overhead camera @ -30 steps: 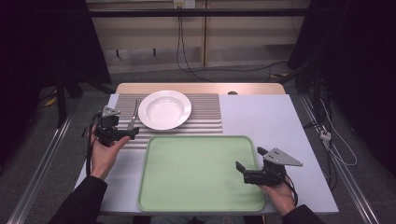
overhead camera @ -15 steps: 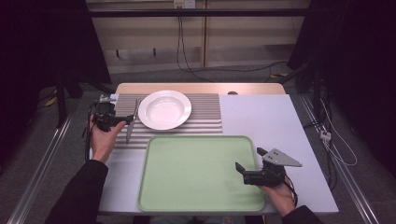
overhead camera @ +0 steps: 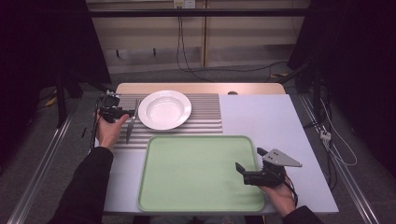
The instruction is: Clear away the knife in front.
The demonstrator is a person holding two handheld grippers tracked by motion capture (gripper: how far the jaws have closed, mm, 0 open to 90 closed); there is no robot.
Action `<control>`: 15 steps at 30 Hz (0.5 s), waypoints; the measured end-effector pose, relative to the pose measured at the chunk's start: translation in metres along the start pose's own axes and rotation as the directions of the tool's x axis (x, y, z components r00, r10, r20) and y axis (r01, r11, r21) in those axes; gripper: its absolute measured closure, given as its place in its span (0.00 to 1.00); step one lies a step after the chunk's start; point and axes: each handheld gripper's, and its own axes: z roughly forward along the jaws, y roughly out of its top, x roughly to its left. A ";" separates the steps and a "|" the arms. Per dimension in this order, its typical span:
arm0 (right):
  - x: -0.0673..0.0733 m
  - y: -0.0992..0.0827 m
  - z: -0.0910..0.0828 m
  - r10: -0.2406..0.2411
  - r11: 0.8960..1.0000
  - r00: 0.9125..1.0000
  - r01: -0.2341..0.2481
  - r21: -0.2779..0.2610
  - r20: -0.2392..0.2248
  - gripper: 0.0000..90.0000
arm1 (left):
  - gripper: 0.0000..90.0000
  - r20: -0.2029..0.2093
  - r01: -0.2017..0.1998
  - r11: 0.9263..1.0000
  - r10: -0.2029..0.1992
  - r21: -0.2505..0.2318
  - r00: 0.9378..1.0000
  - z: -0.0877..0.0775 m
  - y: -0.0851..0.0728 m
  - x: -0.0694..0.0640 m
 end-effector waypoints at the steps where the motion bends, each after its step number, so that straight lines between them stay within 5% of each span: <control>1: 0.000 0.000 0.000 0.000 1.000 1.000 0.000 0.000 0.000 0.01 | 0.49 -0.002 -0.001 1.000 0.002 0.011 1.000 0.003 0.000 0.000; 7: 0.000 0.000 0.000 -0.001 1.000 1.000 0.001 -0.001 0.003 0.01 | 0.63 0.005 0.034 0.998 -0.034 0.049 0.999 0.016 -0.004 0.002; 15: 0.000 0.000 0.000 -0.001 1.000 1.000 0.001 0.000 0.005 0.01 | 0.69 0.020 0.033 0.997 -0.035 0.073 0.999 0.026 -0.004 -0.003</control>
